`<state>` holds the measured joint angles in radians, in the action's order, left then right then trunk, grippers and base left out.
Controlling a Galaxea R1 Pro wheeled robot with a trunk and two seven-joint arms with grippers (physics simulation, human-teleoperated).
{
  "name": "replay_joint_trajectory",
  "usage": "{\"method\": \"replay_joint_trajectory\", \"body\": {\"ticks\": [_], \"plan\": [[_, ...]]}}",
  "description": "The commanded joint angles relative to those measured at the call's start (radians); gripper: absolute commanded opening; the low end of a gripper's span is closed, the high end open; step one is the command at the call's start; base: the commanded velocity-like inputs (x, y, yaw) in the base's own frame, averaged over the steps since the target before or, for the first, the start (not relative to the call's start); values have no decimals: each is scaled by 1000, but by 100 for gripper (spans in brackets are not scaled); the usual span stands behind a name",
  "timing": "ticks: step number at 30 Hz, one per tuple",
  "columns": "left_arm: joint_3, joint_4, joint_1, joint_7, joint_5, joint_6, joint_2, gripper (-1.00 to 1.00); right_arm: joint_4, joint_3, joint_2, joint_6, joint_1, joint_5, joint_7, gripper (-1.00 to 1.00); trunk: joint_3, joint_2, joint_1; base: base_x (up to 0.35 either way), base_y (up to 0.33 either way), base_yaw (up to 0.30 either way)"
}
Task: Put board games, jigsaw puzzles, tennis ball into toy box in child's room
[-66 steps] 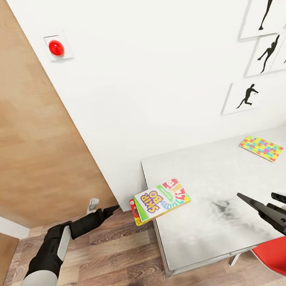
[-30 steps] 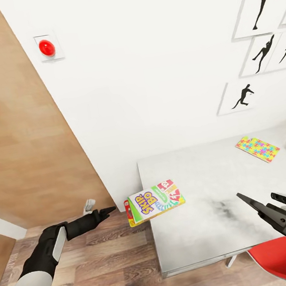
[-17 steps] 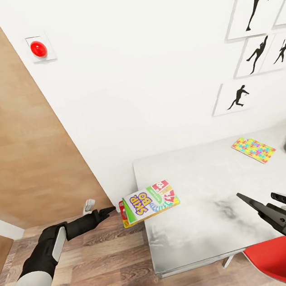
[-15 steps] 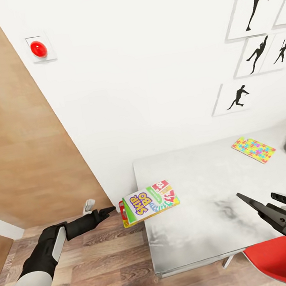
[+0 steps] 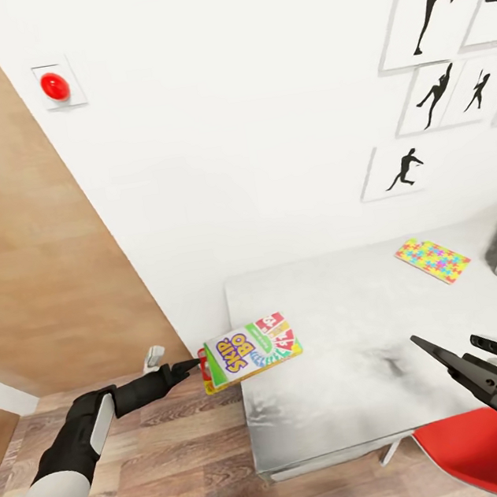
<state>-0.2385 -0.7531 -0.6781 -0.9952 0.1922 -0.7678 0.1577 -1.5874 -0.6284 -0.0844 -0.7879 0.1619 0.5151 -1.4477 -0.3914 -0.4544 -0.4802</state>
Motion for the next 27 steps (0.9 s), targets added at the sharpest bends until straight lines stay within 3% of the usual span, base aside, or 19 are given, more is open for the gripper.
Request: {"method": "replay_joint_trajectory", "body": {"ticks": [1, 10, 27], "plan": [[-1, -2, -1, -2, 3, -6, 0, 100, 0, 0, 0, -10, 1, 2, -2, 100, -1, -2, 0, -9, -45, 0], [-2, -4, 0, -3, 5, -8, 22, 100, 0, 1, 2, -10, 1, 2, -2, 100, -1, -2, 0, -3, -14, 0], [-3, -5, 0, -3, 7, -12, 29, 100, 0, 1, 3, -10, 1, 2, -3, 100, -42, -93, -50, 0, 0, 0]]}}
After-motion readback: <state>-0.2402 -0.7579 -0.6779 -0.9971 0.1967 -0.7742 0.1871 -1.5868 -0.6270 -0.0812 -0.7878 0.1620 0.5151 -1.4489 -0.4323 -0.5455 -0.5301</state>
